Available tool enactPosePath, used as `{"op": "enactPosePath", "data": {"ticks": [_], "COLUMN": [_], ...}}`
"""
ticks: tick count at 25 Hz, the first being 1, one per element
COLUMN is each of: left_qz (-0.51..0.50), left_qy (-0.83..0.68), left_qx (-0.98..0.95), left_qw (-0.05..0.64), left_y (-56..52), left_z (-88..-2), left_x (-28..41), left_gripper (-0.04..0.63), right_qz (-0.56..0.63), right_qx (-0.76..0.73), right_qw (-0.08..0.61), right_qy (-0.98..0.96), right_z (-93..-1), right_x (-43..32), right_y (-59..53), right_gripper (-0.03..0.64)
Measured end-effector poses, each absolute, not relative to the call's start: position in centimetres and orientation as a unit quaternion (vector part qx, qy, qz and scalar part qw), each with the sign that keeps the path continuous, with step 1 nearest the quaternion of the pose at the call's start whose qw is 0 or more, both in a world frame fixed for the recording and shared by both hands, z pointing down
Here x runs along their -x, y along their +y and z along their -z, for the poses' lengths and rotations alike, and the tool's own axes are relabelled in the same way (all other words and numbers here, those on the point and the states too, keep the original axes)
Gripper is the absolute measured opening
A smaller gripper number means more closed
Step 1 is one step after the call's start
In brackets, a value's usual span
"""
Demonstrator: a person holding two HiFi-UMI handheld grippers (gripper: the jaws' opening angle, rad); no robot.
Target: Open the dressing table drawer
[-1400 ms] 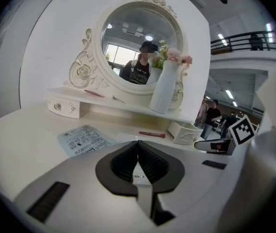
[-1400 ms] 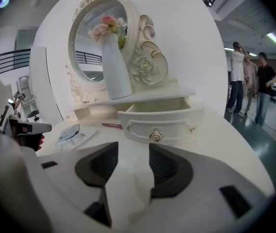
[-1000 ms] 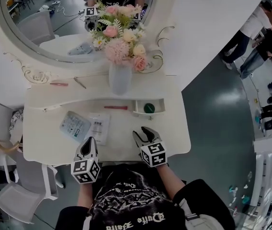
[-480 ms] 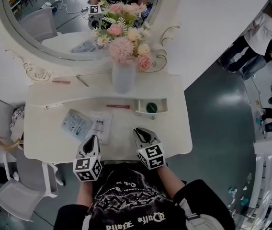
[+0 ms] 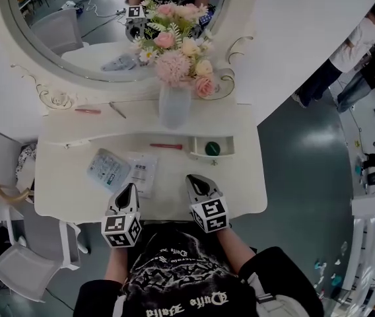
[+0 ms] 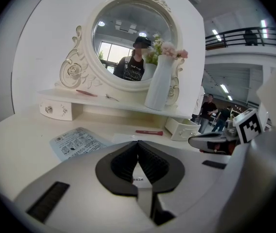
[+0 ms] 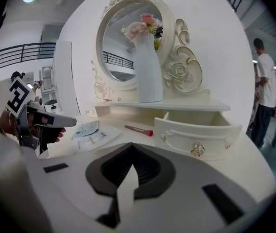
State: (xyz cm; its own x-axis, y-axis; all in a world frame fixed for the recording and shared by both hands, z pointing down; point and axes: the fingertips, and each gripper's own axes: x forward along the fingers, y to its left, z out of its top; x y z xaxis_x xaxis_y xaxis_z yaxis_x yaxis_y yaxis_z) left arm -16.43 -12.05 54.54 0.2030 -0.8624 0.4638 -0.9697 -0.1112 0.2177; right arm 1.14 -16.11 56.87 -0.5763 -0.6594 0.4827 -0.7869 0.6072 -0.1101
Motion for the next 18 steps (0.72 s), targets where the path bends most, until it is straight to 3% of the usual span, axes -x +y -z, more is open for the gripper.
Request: {"op": "enactPosePath", "data": {"ticks": [18], "left_qz": [-0.118], "left_qy": [-0.609], "left_qx": [-0.749], "left_qw": [0.233], "left_y": [-12.48], "left_z": [-54.25], "left_x": [15.83], "left_gripper": [0.017], "right_qz": [-0.145], "right_qx": [-0.415], "right_qw": [0.198], "right_qy": [-0.876], "right_z": [-56.51], "right_x": [-0.9], "right_y": [-16.7], "right_gripper": [0.009]}}
